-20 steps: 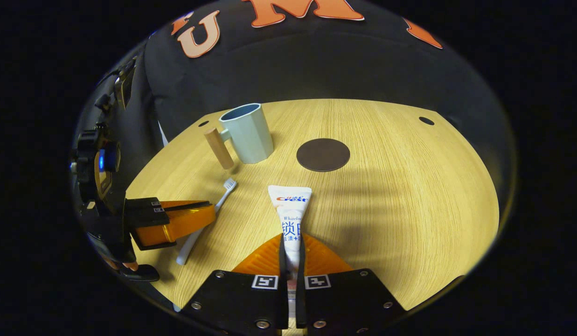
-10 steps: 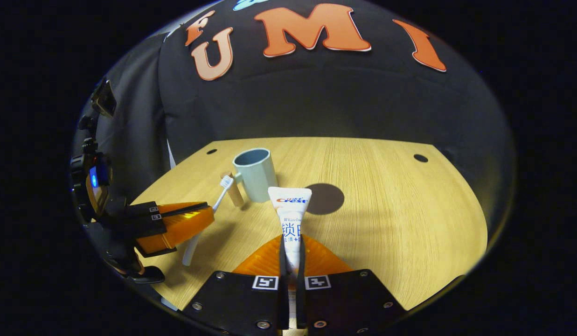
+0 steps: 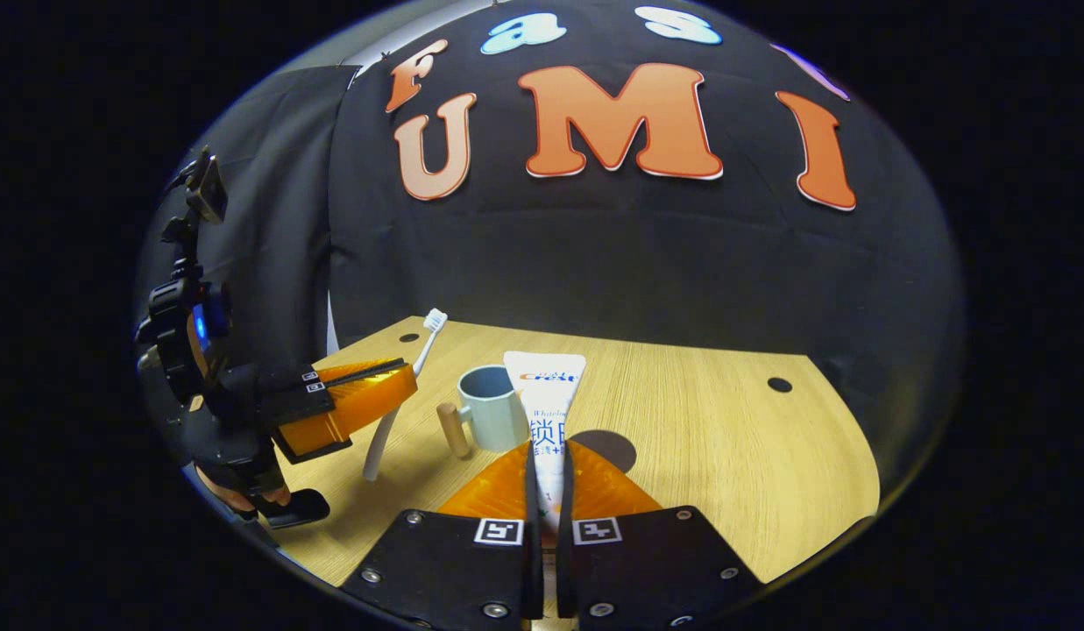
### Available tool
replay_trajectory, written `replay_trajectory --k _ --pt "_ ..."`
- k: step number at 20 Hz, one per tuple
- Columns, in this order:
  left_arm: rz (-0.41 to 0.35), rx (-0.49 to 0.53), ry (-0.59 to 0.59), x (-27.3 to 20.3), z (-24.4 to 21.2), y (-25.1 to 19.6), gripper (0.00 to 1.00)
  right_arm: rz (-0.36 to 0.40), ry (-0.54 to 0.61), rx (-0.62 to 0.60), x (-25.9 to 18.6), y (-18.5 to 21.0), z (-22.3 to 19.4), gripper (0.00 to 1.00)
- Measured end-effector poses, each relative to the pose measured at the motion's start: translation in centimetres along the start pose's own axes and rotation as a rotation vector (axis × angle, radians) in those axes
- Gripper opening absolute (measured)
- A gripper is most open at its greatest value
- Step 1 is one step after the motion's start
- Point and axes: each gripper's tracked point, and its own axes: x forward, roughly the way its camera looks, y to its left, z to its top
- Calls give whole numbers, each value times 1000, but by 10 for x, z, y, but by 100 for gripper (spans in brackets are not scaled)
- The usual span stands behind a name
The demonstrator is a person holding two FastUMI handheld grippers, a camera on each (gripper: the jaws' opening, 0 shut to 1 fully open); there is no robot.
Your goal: Put the toothbrush and toothpaste on the desktop into the cup, then pick up the cup and place it on the coaster on the desktop.
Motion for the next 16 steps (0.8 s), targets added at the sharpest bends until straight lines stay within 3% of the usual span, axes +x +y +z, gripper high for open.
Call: replay_trajectory --k 7,16 --pt "-5 -15 -126 42 44 20 2 -26 -82 -9 19 -13 36 6" --pt "-32 15 -183 109 63 18 2 -1 -157 -2 51 -19 77 6"
